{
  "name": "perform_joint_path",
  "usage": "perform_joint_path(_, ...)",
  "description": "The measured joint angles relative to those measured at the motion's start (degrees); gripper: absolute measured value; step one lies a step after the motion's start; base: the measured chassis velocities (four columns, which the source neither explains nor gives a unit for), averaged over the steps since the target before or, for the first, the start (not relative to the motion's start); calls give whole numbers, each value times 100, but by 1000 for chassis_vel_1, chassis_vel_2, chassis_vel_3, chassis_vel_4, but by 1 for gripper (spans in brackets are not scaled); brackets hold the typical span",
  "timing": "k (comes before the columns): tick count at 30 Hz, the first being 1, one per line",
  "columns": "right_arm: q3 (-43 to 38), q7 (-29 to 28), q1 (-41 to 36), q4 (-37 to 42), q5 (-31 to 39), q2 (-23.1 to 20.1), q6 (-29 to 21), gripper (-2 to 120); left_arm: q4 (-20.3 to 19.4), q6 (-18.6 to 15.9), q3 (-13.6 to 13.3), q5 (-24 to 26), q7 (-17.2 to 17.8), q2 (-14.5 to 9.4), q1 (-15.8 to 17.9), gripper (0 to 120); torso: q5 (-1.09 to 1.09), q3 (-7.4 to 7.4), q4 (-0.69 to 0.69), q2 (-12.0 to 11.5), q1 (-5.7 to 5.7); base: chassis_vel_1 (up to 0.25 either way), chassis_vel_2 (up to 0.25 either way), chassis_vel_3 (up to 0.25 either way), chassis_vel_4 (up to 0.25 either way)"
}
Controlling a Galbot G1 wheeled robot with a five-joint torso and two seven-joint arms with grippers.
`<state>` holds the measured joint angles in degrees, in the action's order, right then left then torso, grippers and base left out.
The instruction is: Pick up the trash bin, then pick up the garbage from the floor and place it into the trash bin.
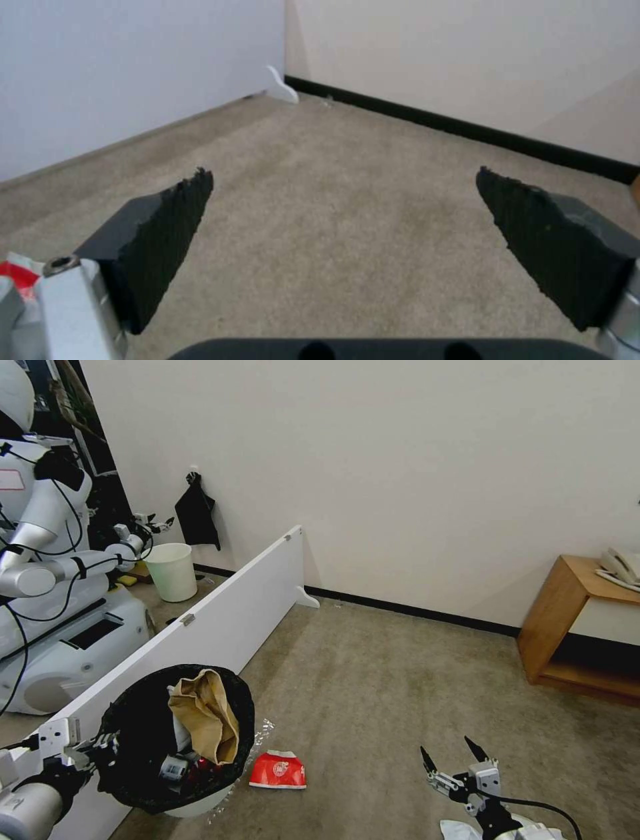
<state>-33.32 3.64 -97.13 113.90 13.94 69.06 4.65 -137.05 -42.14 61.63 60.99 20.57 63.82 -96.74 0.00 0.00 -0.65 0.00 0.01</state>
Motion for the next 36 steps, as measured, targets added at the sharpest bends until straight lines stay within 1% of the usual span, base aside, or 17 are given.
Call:
perform_joint_path(9,101,-55,212,-183,8,-146,74,100,-70,0,53,-30,23,70,-122,4,0,0,2,0,0,0,0,0,0)
perform_joint_path(10,138,-92,305,-233,25,-190,22,100,-74,0,50,-51,30,78,-131,4,0,0,-1,0,0,0,0,0,0)
perform_joint_path(12,359,-107,809,-548,154,-415,-227,100,-95,1,101,-123,42,138,-248,4,0,0,1,0,0,0,0,0,0)
perform_joint_path(15,492,-67,1055,-687,271,-544,-293,100,-120,1,137,-153,49,164,-305,4,1,0,3,0,0,0,0,0,0)
perform_joint_path(16,651,-48,1301,-788,467,-669,-482,100,-145,1,174,-177,55,185,-354,4,-1,0,2,0,0,0,0,0,0)
perform_joint_path(17,651,-48,1301,-788,467,-669,-482,100,-145,1,174,-177,55,185,-354,4,-1,0,2,0,0,0,0,0,0)
perform_joint_path(19,980,11,1742,-964,775,-826,-841,100,-214,1,214,-192,64,212,-434,4,1,0,0,0,0,0,0,0,0)
perform_joint_path(21,1063,23,1845,-1006,847,-855,-904,100,-226,1,217,-197,68,216,-444,4,0,0,1,0,0,0,0,0,0)
perform_joint_path(22,1360,38,2202,-1157,1046,-914,-1086,100,-246,1,217,-227,83,230,-463,4,0,0,1,0,0,0,0,0,0)
perform_joint_path(23,1360,38,2202,-1157,1046,-914,-1086,100,-246,1,217,-227,83,230,-463,4,0,0,1,0,0,0,0,0,0)
perform_joint_path(24,1486,41,2357,-1230,1110,-927,-1144,100,-249,1,217,-241,95,237,-468,4,0,0,0,0,0,0,0,0,0)
perform_joint_path(25,1720,49,2643,-1368,1215,-942,-1219,100,-254,1,210,-268,102,249,-477,4,0,0,2,0,0,0,0,0,0)
perform_joint_path(26,1720,49,2643,-1368,1215,-942,-1219,100,-254,1,210,-268,102,249,-477,4,0,0,2,0,0,0,0,0,0)
perform_joint_path(29,2241,110,3185,-1661,1444,-954,-1353,100,-254,1,201,-286,109,252,-488,4,0,0,1,-1,0,0,0,0,0)
perform_joint_path(31,2411,131,3319,-1754,1494,-959,-1379,100,-254,1,203,-289,111,253,-496,4,-1,0,-1,-1,0,0,0,0,0)
perform_joint_path(35,2903,200,3692,-2049,1649,-941,-1458,100,-283,1,199,-306,111,288,-530,4,-1,0,1,-1,0,0,0,0,0)
perform_joint_path(36,2903,200,3692,-2049,1649,-941,-1458,100,-283,1,199,-306,111,288,-530,4,-1,0,1,-1,0,0,0,0,0)
